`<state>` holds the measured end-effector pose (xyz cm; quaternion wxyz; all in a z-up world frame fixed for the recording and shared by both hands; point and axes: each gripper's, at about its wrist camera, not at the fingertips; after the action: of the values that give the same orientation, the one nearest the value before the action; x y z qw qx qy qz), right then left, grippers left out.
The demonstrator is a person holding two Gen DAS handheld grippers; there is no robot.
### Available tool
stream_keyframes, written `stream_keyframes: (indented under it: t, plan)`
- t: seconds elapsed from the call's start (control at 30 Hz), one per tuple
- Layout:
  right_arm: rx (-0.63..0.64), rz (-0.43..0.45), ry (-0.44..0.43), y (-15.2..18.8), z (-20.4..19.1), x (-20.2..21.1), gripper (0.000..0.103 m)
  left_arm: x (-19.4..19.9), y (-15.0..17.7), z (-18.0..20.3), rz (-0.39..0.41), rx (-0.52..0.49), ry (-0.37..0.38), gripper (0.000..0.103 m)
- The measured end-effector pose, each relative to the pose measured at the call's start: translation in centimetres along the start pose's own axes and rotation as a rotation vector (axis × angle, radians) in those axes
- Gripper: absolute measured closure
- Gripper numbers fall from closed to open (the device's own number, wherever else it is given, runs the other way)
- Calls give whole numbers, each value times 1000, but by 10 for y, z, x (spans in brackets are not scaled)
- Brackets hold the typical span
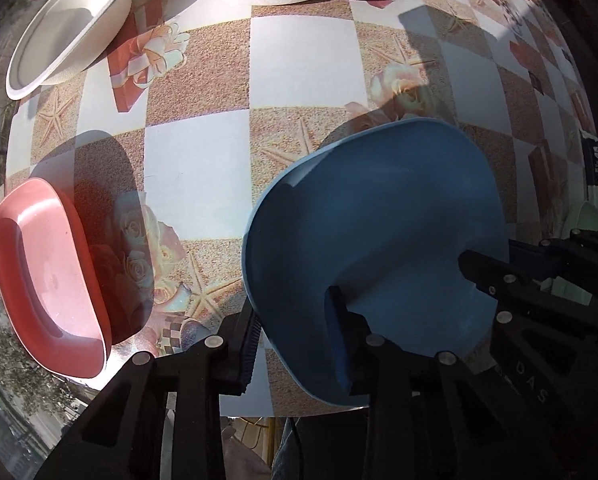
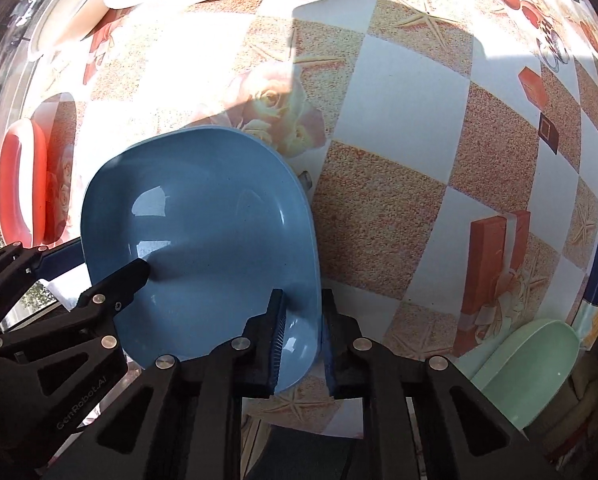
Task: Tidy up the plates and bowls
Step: 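Grasp the blue plate's rim with the right tool and lift it, then carry the blue plate onto the pink plate and open the right tool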
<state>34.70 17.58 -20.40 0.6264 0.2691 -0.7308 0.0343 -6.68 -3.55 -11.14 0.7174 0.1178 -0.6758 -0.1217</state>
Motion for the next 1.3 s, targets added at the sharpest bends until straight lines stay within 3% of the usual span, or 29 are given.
stream_keyframes:
  t: [0.07, 0.27, 0.53, 0.87, 0.93, 1.3]
  plan:
    - [0, -3, 17, 0, -3, -1, 84, 3, 1, -5, -6, 7, 12, 73]
    - [-79, -52, -106, 5, 4, -17, 84, -4, 20, -19, -15, -11, -12, 74]
    - [-77, -68, -126, 7, -4, -33, 84, 3, 29, -26, 15, -25, -33, 74]
    - [-67, -40, -128, 8, 6, -7, 84, 28, 43, -34, 54, -20, -44, 74]
    - [-62, -34, -129, 9, 7, 10, 84, 45, 44, -45, 61, -20, -46, 74]
    - [-30, 3, -122, 12, 2, 37, 84, 61, 40, -74, 91, 16, -56, 74]
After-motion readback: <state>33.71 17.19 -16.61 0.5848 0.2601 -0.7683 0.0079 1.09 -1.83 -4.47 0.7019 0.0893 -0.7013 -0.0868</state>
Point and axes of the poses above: each gripper's, at about its wrist camera, not at the fingertips, and x roughly against the way its jaws point, z to its right, y to its underside, and after that the axes turned 12 degrees about -z, right-handed
